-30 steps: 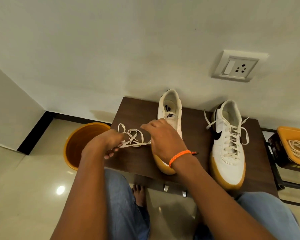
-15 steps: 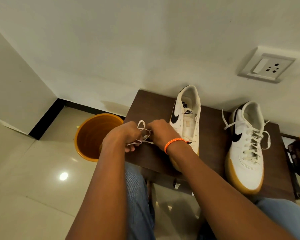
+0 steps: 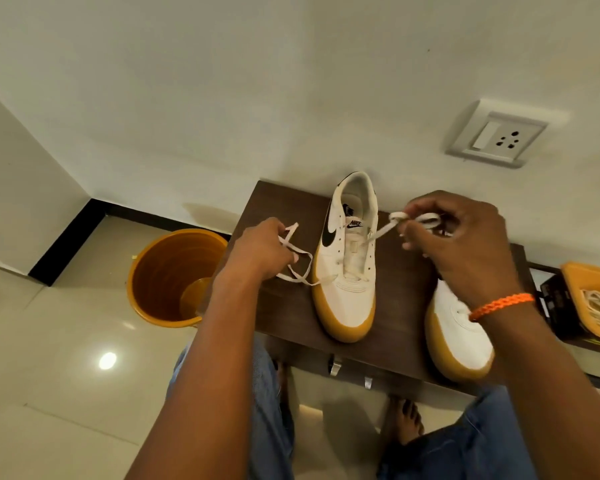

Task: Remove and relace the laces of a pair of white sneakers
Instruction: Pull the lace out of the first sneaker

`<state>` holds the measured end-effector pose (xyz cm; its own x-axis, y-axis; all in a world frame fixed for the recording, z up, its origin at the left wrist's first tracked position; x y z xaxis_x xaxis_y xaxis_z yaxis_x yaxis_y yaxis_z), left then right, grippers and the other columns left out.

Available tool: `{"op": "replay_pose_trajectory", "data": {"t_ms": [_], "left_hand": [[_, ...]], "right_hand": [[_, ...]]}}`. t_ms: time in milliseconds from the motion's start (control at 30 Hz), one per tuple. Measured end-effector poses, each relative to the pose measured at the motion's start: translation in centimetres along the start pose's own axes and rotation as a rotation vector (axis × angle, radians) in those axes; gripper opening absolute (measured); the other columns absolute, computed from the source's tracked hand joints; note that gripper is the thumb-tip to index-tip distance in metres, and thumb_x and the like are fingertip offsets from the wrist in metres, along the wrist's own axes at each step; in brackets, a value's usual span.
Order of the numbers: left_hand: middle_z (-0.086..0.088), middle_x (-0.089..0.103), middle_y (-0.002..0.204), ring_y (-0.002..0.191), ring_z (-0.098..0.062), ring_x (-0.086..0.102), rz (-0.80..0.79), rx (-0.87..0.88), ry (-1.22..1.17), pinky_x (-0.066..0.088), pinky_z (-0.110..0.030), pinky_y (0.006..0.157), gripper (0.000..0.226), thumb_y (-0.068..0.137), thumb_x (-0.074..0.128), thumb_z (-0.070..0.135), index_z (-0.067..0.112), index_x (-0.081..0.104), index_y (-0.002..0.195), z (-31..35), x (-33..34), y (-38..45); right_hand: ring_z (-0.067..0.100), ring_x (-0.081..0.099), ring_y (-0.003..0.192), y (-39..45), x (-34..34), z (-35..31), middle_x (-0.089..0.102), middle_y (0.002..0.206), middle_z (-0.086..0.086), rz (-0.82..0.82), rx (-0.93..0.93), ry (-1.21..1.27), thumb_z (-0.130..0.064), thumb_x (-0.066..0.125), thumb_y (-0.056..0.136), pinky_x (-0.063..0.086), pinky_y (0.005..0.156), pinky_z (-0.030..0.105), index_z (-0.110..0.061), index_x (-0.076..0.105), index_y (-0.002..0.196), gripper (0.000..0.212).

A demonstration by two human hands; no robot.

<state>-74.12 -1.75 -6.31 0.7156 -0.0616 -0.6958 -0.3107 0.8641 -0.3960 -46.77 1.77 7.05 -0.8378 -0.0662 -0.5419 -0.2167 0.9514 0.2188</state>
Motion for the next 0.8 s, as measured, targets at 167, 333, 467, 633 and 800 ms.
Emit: {"op": "replay_pose_trajectory", "data": {"t_ms": [167,333,467,633,800], "left_hand": [[0.004,0.063,0.129,0.112,-0.021,0.064,0.179,0.195,0.089,0.053,-0.04,0.091,0.025,0.099,0.069,0.034,0.031,0.067,0.124,4.2,0.7,-0.9],[0.011,0.064,0.092,0.087,-0.014,0.063,0.168,0.279,0.096,0.045,-0.032,0.069,0.012,0.1,0.063,0.033,0.027,0.069,0.092,7.1,2.9,-1.3],[0.009,0.064,0.081,0.077,-0.012,0.063,0.168,0.243,0.135,0.048,-0.033,0.068,0.033,0.095,0.066,0.057,0.027,0.063,0.083,7.0,3.4,-0.6],[0.007,0.066,0.081,0.076,-0.014,0.064,0.116,0.184,0.194,0.052,-0.037,0.071,0.046,0.082,0.071,0.073,0.028,0.062,0.082,6.3,3.8,0.5],[0.001,0.066,0.073,0.067,-0.016,0.061,-0.004,0.244,0.089,0.045,-0.033,0.063,0.026,0.092,0.069,0.035,0.016,0.067,0.074,6.7,4.2,0.8]], "right_hand": [[0.003,0.072,0.067,-1.6,-3.2,0.9,0.074,0.083,-0.002,0.164,-0.002,-0.161,-0.013,0.078,0.089,0.054,0.067,0.015,-0.019,0.075,0.089,0.006],[0.017,0.07,0.084,-3.6,4.1,8.4,0.073,0.09,-0.004,-0.205,0.233,-0.365,-0.011,0.08,0.083,0.058,0.078,0.033,-0.027,0.073,0.096,0.022],[0.028,0.067,0.11,-4.7,6.9,11.0,0.072,0.12,0.006,-0.371,0.291,-0.579,-0.005,0.073,0.085,0.058,0.092,0.039,-0.027,0.068,0.129,0.049],[0.011,0.059,0.078,-2.5,6.8,7.1,0.062,0.09,-0.002,-0.083,0.055,-0.416,-0.018,0.064,0.094,0.051,0.065,0.028,-0.027,0.07,0.1,0.013],[0.018,0.066,0.086,-2.3,10.0,6.5,0.074,0.091,-0.005,-0.19,0.01,-0.349,-0.031,0.061,0.099,0.058,0.073,0.039,-0.031,0.076,0.111,0.02]]}}
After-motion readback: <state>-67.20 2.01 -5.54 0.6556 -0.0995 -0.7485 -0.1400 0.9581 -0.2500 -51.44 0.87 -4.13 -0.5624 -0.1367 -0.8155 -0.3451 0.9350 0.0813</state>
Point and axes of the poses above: each hand's wrist, its own y-axis towards the middle knuckle, its own x-axis out of the palm, z = x × y, the point moved 8 cm from there along y, towards the middle knuckle
